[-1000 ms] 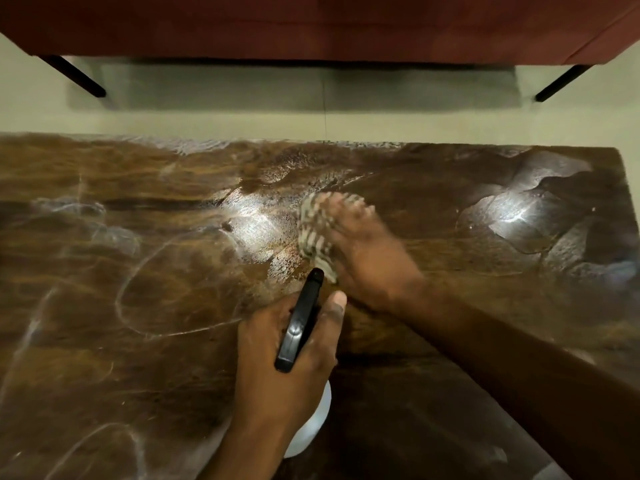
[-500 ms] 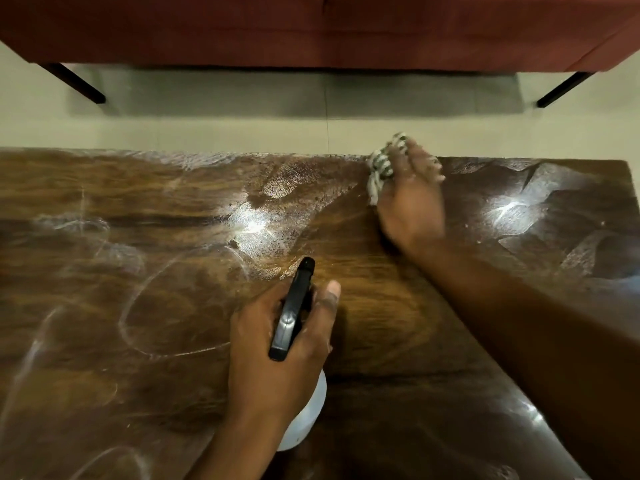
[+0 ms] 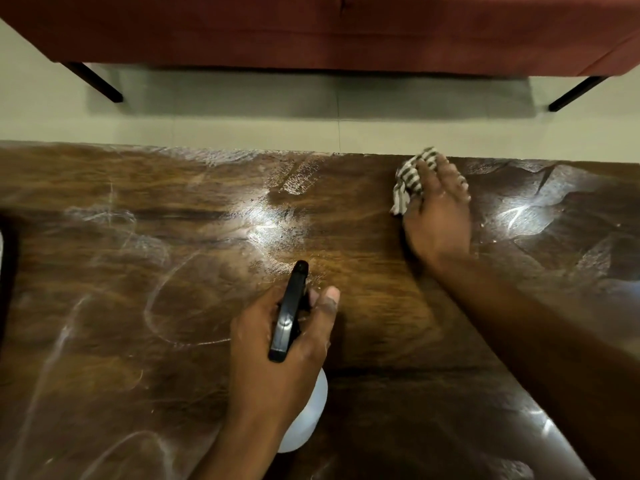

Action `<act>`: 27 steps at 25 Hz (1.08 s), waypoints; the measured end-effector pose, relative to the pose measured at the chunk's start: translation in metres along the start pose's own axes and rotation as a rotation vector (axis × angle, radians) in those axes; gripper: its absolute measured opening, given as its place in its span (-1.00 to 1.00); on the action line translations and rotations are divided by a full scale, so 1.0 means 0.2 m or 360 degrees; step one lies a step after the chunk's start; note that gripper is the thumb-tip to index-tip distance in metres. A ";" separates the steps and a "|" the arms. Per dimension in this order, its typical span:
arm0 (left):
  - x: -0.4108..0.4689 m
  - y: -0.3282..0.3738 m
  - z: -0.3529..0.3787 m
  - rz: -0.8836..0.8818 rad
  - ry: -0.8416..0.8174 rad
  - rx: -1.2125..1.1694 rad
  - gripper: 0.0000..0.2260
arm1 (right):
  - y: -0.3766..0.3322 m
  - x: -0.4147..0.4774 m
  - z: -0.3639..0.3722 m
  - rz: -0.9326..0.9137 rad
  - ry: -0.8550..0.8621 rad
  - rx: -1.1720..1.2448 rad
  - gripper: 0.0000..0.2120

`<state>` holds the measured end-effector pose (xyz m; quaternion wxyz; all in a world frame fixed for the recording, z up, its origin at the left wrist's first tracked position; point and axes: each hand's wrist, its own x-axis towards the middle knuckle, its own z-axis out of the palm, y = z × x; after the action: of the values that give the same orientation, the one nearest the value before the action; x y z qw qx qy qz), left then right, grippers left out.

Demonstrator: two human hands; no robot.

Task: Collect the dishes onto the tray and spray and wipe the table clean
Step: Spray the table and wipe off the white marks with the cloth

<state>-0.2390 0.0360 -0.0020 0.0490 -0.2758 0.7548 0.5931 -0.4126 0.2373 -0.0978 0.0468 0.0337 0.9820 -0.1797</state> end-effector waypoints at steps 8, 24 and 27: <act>-0.24 -0.15 -0.12 -0.0017 -0.0060 0.0157 -0.73 | 0.00 -0.56 0.08 -0.2046 -0.0822 -0.0348 -0.46; -0.64 -0.33 -0.24 -0.0265 0.0079 -0.0038 -0.79 | -0.10 -0.71 0.13 -0.1920 -0.0763 -0.0432 -0.43; -0.57 -0.34 -0.30 -0.0212 0.0076 0.0015 -0.68 | -0.16 -0.39 0.10 -0.0810 -0.0327 -0.0229 -0.42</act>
<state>-0.0954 0.0113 0.0031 0.0716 -0.3392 0.7386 0.5782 -0.3358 0.1962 -0.0960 0.1018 -0.2359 0.9592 -0.1179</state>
